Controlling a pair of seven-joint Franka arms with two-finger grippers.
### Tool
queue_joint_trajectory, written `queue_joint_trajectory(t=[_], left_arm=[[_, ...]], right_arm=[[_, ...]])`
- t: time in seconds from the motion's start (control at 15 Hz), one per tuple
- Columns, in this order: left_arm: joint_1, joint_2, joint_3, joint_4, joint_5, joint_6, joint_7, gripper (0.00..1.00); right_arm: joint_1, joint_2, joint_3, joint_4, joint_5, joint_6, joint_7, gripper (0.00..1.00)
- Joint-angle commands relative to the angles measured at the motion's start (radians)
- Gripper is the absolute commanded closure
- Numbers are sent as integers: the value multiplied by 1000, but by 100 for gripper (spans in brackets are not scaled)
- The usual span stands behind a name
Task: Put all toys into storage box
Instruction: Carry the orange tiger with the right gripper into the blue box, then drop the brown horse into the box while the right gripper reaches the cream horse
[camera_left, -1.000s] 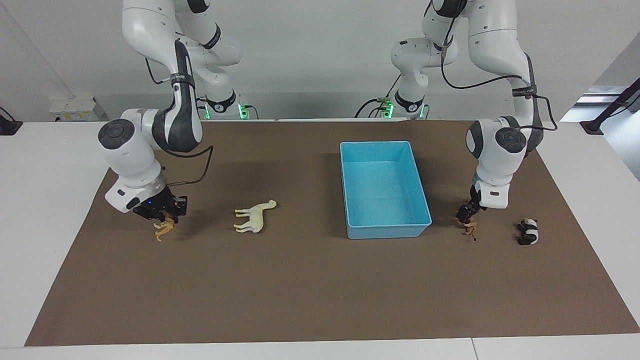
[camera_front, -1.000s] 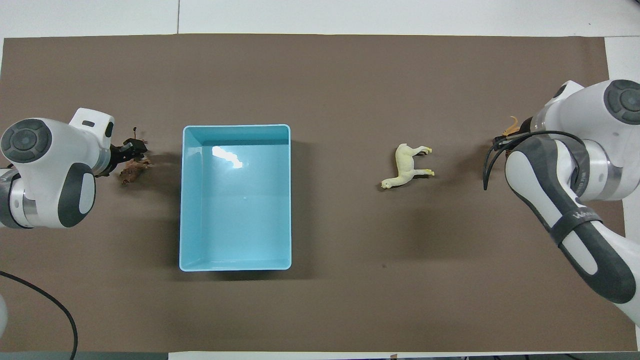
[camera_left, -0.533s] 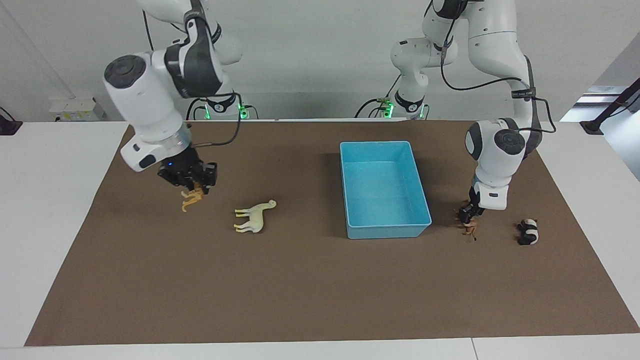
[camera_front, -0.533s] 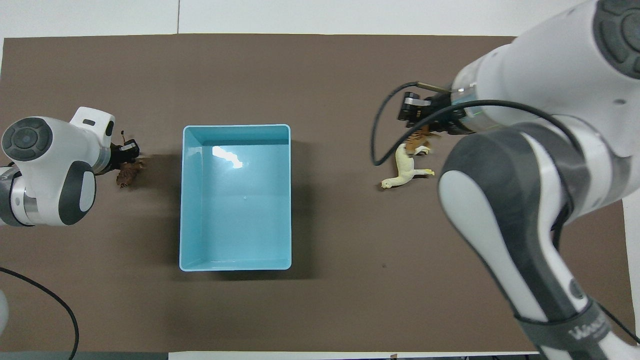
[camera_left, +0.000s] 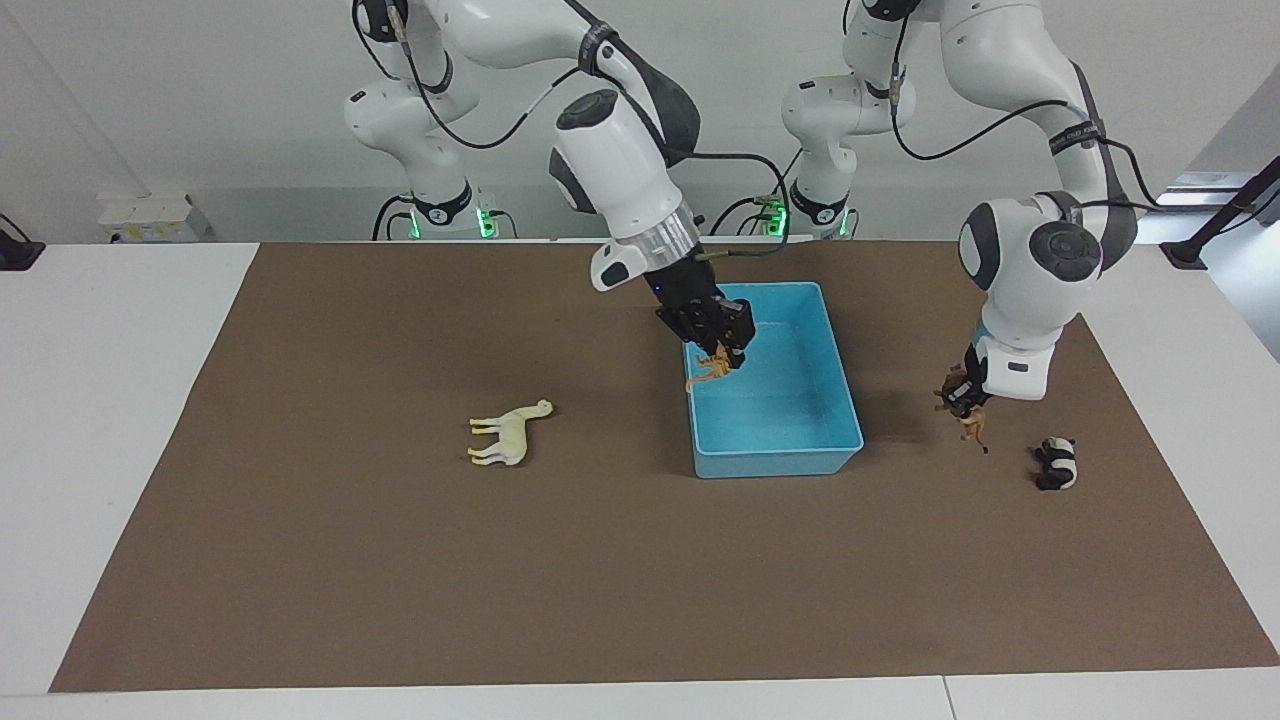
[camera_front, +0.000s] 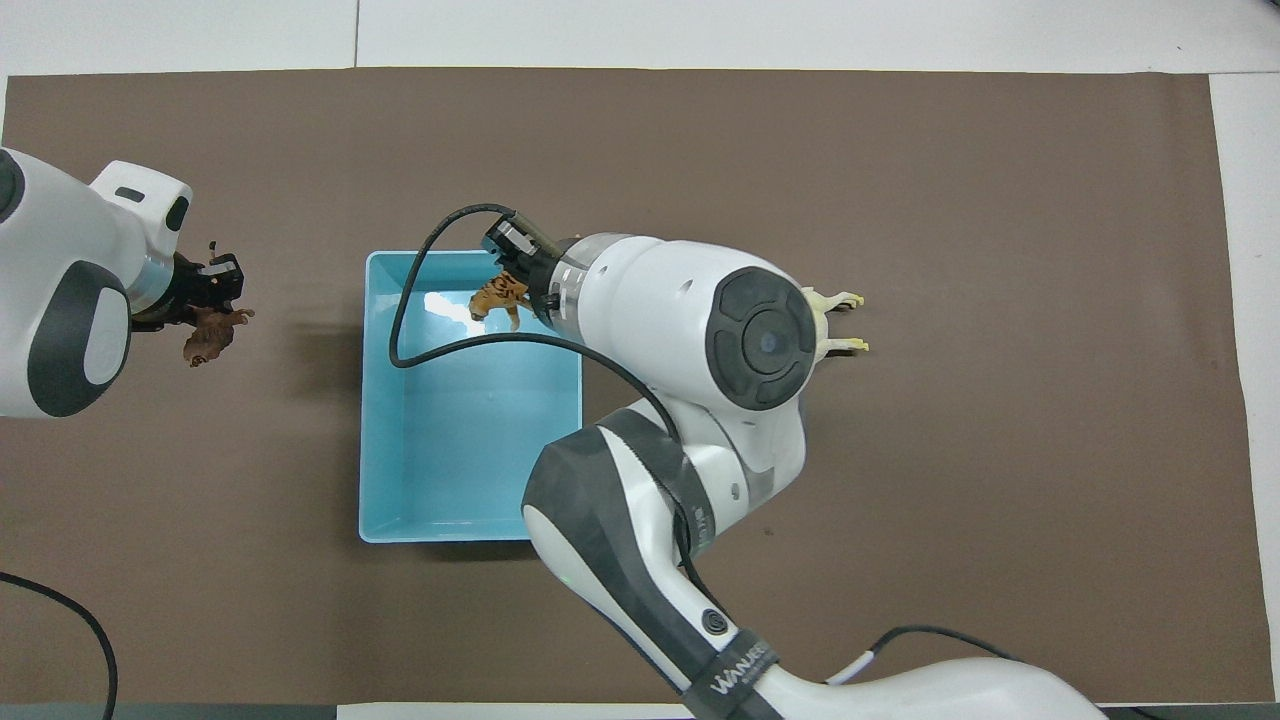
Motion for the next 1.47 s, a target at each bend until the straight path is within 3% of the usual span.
queue_joint_trajectory(t=[0.0,0.07,0.33,0.53,0.67,0.87,0.93,1.0,1.07,1.2,1.4], left_arm=[[-14,-62,-45,67,-62,-136,-11,100],[-14,-87,-68,69,-94,-149,-31,100],[-14,-119,-104,71,-108,-177,-75,100],[-20,-125,-108,66,-112,-175,-100,100],[-84,-128,-121,55,-113,-167,-225,100],[-201,-151,-121,14,-115,-151,-350,100],[-210,-154,-122,6,-116,-132,-350,71],[-210,-154,-122,3,-121,-124,-348,8],[-212,-156,-122,3,-121,-132,-350,0],[-212,-156,-122,3,-122,-132,-353,0],[-207,-154,-118,14,-121,-138,-335,0]], right_arm=[[86,84,-2,2,63,178,88,100],[91,84,-3,-2,71,152,105,1],[75,55,-20,31,60,-31,161,0],[36,-61,-129,33,28,-297,152,0],[-26,-150,-186,37,-88,-472,11,0],[-157,-183,-192,15,-153,-626,-259,0],[-203,-202,-190,-34,-185,-622,-355,0],[-239,-235,-190,-118,-190,-605,-472,0],[-259,-259,-190,-193,-192,-553,-569,0],[-265,-279,-192,-316,-228,-463,-638,0],[-270,-247,-190,-393,-340,-334,-640,0]])
